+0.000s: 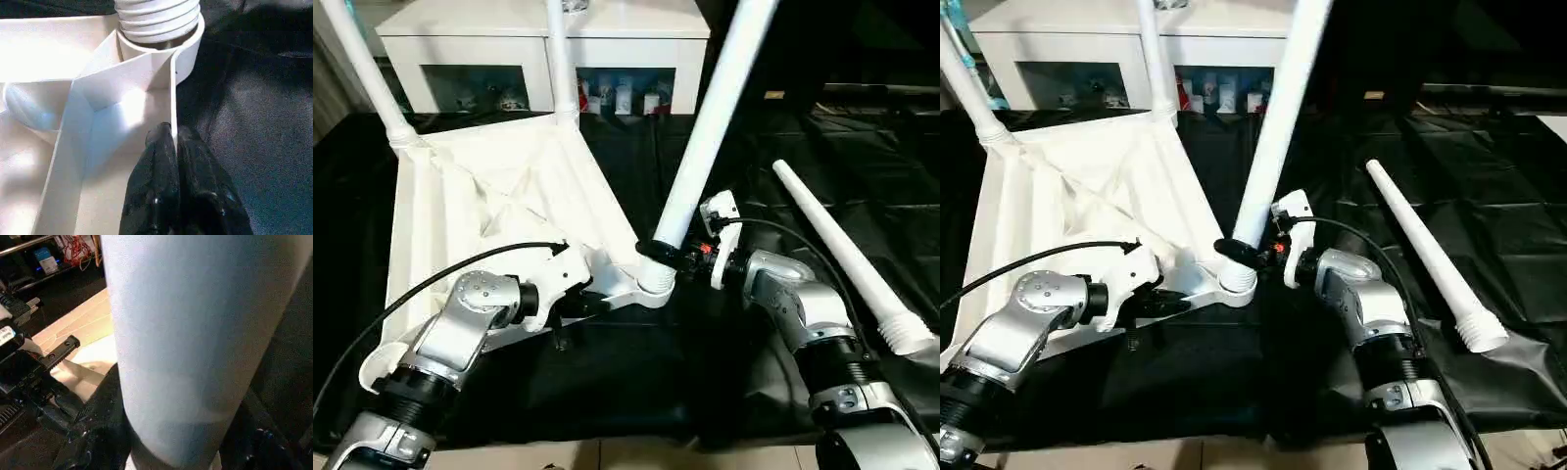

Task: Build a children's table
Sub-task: Insert table leg to table base

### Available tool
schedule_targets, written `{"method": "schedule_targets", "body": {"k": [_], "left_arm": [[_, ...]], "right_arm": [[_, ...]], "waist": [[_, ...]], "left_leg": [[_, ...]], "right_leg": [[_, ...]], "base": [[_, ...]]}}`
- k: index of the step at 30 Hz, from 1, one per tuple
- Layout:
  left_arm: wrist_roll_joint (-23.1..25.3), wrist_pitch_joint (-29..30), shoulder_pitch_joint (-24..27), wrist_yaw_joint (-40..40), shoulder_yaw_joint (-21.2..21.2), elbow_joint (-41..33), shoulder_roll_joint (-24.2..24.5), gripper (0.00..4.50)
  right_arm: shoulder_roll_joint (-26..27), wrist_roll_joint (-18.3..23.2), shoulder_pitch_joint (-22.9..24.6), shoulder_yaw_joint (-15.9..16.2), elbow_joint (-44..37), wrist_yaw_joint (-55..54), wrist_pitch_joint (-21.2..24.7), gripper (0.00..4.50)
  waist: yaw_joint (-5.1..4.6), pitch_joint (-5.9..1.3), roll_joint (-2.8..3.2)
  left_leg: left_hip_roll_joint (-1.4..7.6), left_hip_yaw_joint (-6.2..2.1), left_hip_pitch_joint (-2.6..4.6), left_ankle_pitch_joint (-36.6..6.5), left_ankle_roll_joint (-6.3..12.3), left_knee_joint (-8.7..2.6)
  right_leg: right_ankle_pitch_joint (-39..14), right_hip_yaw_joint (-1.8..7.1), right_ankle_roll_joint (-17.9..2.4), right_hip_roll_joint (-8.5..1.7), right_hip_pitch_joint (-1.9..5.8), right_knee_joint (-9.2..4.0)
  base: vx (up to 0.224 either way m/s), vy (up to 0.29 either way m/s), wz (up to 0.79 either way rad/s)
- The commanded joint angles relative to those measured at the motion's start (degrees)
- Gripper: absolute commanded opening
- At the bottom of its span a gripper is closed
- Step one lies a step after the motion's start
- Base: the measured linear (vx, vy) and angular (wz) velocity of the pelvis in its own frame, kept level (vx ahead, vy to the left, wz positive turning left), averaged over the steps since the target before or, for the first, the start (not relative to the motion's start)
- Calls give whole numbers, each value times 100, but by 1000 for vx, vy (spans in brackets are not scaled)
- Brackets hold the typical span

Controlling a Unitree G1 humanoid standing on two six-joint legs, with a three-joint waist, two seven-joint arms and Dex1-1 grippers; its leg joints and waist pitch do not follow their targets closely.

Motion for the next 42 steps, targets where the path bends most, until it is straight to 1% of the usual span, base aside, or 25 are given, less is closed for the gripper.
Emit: {"method": "schedule_targets", "body": {"k": [1, 3, 7, 8, 11, 14, 15, 16, 17, 19, 21, 23, 24, 25, 26, 27, 29, 31, 33, 34, 36, 37, 38, 41, 42], "left_arm": [[-193, -74, -28, -138, 3, -353, -46, 0], [-179, -94, -53, -70, 4, -263, -78, 0], [-152, -116, -82, -27, -18, -172, -118, 0], [-153, -117, -83, -24, -16, -166, -122, 0], [-156, -106, -90, -23, -19, -152, -133, 0], [-150, -101, -112, -10, -29, -112, -152, 0], [-151, -98, -119, -2, -27, -101, -156, 0], [-151, -95, -124, 5, -27, -93, -159, 0], [-142, -92, -134, 23, -24, -77, -160, 0], [-126, -93, -178, 71, -7, -2, -177, 0], [-110, -117, -214, 77, -9, 57, -189, 0], [-111, -114, -233, 81, -8, 76, -202, 0], [-111, -109, -252, 84, -8, 90, -212, 0], [-110, -114, -270, 84, -12, 108, -225, 0], [-107, -122, -291, 84, -17, 136, -240, 0], [-106, -129, -304, 84, -21, 156, -248, 0], [-102, -141, -355, 102, -34, 226, -289, 0], [-103, -143, -380, 110, -41, 260, -313, 0], [-99, -151, -416, 117, -55, 311, -346, 0], [-92, -167, -448, 119, -69, 365, -374, 0], [-85, -178, -463, 118, -79, 397, -387, 0], [-79, -186, -475, 118, -90, 430, -403, 0], [-75, -187, -476, 118, -95, 446, -409, 0], [-72, -194, -469, 108, -102, 452, -406, 0], [-73, -198, -452, 99, -104, 455, -395, 0]], "right_arm": [[-19, -169, -42, 118, 138, -84, -44, 186], [-33, -257, -13, 218, 187, -42, -175, 186], [9, -348, 32, 259, 283, -46, -335, 186], [14, -372, 43, 274, 296, -46, -368, 186], [44, -381, 76, 279, 378, -85, -451, 186], [88, -412, 169, 195, 619, -293, -665, 186], [90, -419, 217, 167, 655, -361, -748, 186], [92, -428, 249, 145, 687, -405, -817, 186], [102, -419, 286, 109, 695, -448, -863, 186], [137, -416, 407, -1, 699, -621, -1032, 186], [168, -394, 566, -75, 658, -736, -1135, 186], [184, -375, 650, -102, 620, -762, -1173, 186], [204, -346, 702, -135, 593, -787, -1184, 186], [226, -329, 758, -171, 583, -841, -1249, 186], [247, -303, 802, -209, 580, -875, -1307, 186], [260, -286, 823, -229, 591, -897, -1358, 186], [288, -246, 910, -272, 553, -931, -1452, 186], [294, -242, 959, -273, 520, -936, -1494, 186], [279, -311, 1048, -218, 446, -934, -1610, 186], [222, -490, 1148, -60, 338, -928, -1718, 186], [173, -623, 1213, 70, 246, -920, -1761, 186], [111, -768, 1280, 229, 124, -896, -1750, 186], [80, -830, 1315, 319, 37, -879, -1734, 186], [53, -869, 1345, 408, -63, -841, -1666, 186], [25, -941, 1356, 517, -166, -794, -1575, 186]], "waist": [[18, -381, -14], [15, -382, -12], [9, -378, -12], [9, -378, 4], [-5, -379, -1], [-16, -381, -4], [-27, -363, -3], [-37, -357, -4], [-36, -356, 17], [-34, -351, 11], [-31, -351, 24], [-32, -353, 15], [-37, -352, 51], [-32, -357, 37], [-28, -359, 87], [-34, -356, 70], [-21, -366, 125], [-2, -369, 116], [22, -366, 107], [39, -368, 129], [38, -378, 112], [37, -370, 110], [33, -350, 96], [23, -330, 93], [20, -323, 75]], "left_leg": [[198, -38, 27, 105, 563, -322], [201, -39, 28, 93, 583, -320], [200, -35, 25, 18, 567, -318], [203, -38, 28, 7, 558, -319], [202, -39, 33, -44, 531, -322], [206, -41, 29, -65, 532, -324], [205, -40, 29, -137, 523, -336], [209, -42, 29, -224, 488, -345], [215, -46, 41, -291, 450, -351], [218, -39, 53, -341, 406, -357], [213, -47, 51, -401, 352, -367], [212, -46, 52, -422, 336, -370], [212, -50, 53, -465, 315, -373], [210, -51, 53, -489, 305, -374], [205, -57, 53, -492, 294, -368], [207, -51, 55, -513, 296, -374], [209, -59, 57, -507, 286, -367], [205, -61, 56, -515, 282, -368], [209, -58, 63, -582, 265, -372], [213, -55, 74, -574, 247, -370], [201, -61, 66, -499, 254, -367], [195, -59, 63, -508, 263, -369], [199, -60, 54, -619, 240, -385], [205, -60, 76, -872, 181, -408], [207, -56, 78, -905, 168, -417]], "right_leg": [[961, 271, -1680, -365, 389, -256], [947, 270, -1686, -369, 388, -254], [859, 272, -1691, -370, 389, -264], [835, 272, -1686, -370, 385, -264], [780, 271, -1675, -367, 386, -270], [771, 271, -1697, -376, 387, -269], [666, 269, -1688, -371, 380, -287], [522, 270, -1667, -377, 387, -301], [408, 271, -1645, -382, 382, -312], [356, 277, -1613, -377, 369, -327], [292, 280, -1584, -382, 380, -331], [289, 279, -1564, -376, 383, -336], [296, 277, -1552, -373, 379, -343], [316, 279, -1553, -375, 387, -341], [333, 279, -1559, -379, 385, -334], [336, 278, -1554, -374, 383, -350], [454, 275, -1577, -368, 376, -334], [531, 273, -1587, -365, 386, -329], [461, 274, -1559, -367, 385, -344], [484, 274, -1534, -364, 374, -352], [675, 274, -1551, -357, 392, -321], [659, 270, -1535, -346, 387, -331], [438, 269, -1466, -354, 394, -357], [-43, 284, -1385, -373, 391, -407], [-181, 289, -1366, -372, 389, -421]], "base": [[0, 0, 0], [0, 0, 0], [0, 0, 0], [0, 0, 0], [0, 0, 0], [0, 0, 0], [0, 0, 0], [0, 0, 0], [0, 0, 0], [0, 0, 0], [0, 0, 0], [0, 0, 0], [0, 0, 0], [0, 0, 0], [0, 0, 0], [0, 0, 0], [0, 0, 0], [0, 0, 0], [0, 0, 0], [0, 0, 0], [0, 0, 0], [0, 0, 0], [0, 0, 0], [0, 0, 0], [0, 0, 0]]}}
